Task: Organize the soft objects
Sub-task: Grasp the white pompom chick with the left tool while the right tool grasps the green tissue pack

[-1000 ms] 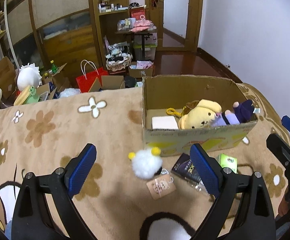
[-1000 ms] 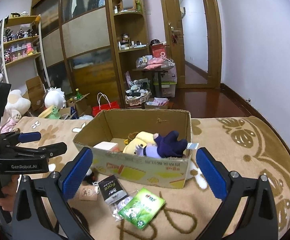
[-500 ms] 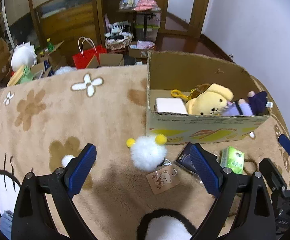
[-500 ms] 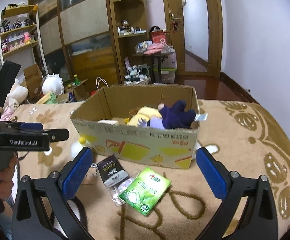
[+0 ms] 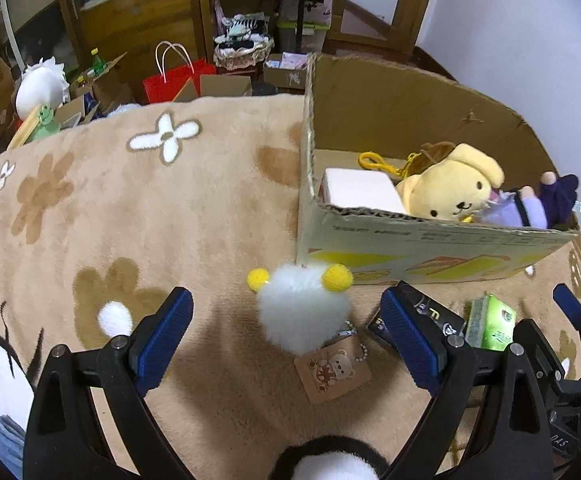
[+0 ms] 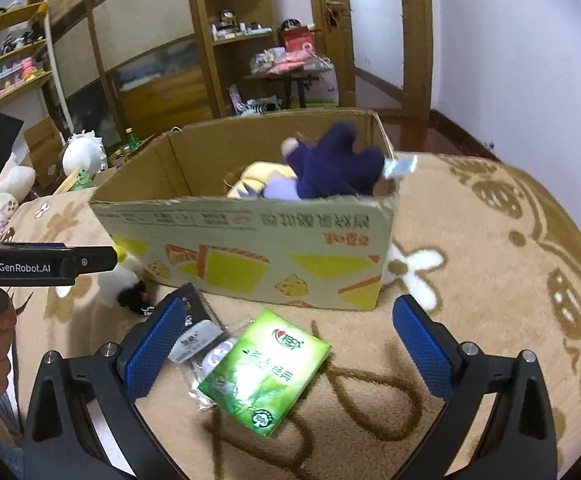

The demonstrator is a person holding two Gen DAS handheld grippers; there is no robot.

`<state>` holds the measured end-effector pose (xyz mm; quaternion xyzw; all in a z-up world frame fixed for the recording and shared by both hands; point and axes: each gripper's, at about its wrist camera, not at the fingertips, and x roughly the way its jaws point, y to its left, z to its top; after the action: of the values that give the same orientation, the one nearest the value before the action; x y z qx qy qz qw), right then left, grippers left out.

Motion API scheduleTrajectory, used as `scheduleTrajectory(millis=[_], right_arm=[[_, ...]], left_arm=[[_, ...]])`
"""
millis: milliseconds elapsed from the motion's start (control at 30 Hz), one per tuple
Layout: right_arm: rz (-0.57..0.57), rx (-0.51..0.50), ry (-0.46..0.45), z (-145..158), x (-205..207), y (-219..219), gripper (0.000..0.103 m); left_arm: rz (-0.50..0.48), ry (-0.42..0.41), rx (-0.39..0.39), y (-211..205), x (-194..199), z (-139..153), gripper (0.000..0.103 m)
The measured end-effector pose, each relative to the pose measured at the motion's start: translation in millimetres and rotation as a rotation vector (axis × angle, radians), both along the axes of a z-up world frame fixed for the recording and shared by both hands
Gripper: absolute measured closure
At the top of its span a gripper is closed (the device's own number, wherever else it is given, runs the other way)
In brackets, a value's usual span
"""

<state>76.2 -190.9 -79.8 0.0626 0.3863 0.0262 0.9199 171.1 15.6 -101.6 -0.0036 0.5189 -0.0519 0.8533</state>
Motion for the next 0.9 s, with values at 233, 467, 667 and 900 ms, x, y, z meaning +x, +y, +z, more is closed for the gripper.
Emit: scheduleTrajectory(millis=[233, 467, 667, 900], right_arm=[[-0.017, 0.011, 0.050, -18, 8, -5, 0.000], [0.003, 0.005, 0.091, -33, 11, 0, 0.000], [0.030, -0.006, 0.115, -40, 14, 7, 0.000], [0.048, -0.021, 0.151, -50, 14, 16, 0.000]], left_arm=[[0.015, 0.054, -0.006, 2, 9, -18, 0.009], [0.008, 0.105, 0.009, -2, 14, -33, 0.009], [-0.009, 0.130, 0.027, -8, 14, -41, 0.009], [-0.016, 0.150, 0.024, -9, 18, -48, 0.009]])
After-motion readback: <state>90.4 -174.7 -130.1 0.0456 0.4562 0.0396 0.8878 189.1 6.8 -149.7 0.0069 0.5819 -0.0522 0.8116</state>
